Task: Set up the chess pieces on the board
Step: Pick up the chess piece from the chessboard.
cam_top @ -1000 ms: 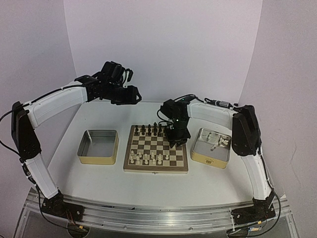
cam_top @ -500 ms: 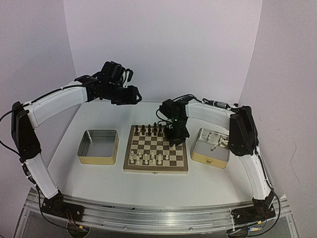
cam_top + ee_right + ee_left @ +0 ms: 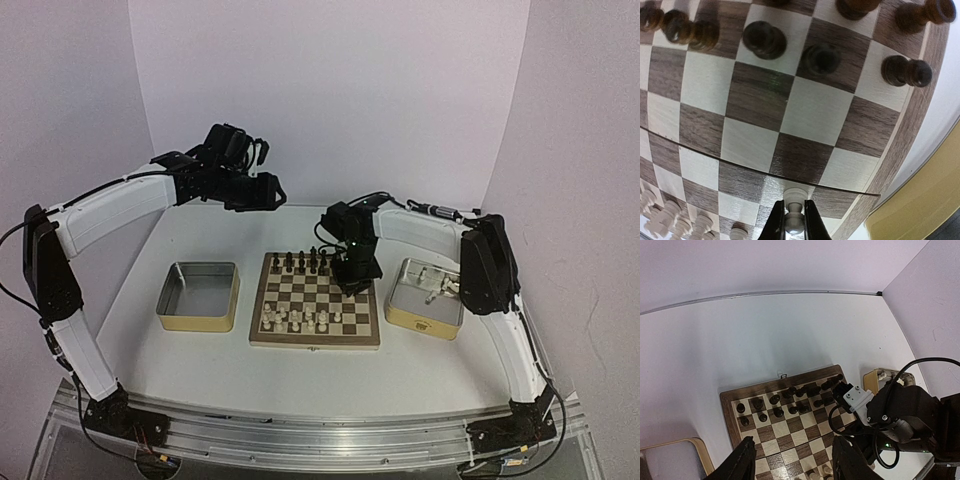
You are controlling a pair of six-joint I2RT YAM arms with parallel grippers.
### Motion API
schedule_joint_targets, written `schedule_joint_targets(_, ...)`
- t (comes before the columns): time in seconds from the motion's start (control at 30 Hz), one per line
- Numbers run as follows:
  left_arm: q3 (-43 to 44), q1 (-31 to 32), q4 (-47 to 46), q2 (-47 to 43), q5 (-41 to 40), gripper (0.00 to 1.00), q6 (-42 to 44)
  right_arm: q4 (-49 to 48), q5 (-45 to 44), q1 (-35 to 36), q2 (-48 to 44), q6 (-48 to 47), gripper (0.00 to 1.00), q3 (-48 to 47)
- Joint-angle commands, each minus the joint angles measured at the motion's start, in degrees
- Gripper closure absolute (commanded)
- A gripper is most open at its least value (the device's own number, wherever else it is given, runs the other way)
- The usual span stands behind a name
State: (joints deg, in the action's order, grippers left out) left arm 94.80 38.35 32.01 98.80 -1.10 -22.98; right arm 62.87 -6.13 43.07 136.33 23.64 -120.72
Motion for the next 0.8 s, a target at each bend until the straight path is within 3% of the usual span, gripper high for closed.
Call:
schedule_joint_targets(0.0,0.9,0.0,-1.0,-1.1,0.1,0.49,-0.2,1.2,-1.2,0.2,-0.7,-0.3,0.98,-2.0)
schedule_joint_targets(0.27,1.1,-0.2,-0.7,-0.7,-0.7,0.49,-1.2,1.1,-1.9,0.5,-9.2,0.5,1.00,3.8)
schedule_joint_targets(0.53,1.4,-0.7,0.1,-1.2,-0.9,0.49,-1.5,1.7,-3.7,6.1,-17.6,4.4,1.00,11.0)
schedule_joint_targets(0.77,0.5,-0.8,0.5,-2.2,-1.0,0.49,-1.7,1.6,-5.6,11.5,-17.7,7.8,1.00,14.2)
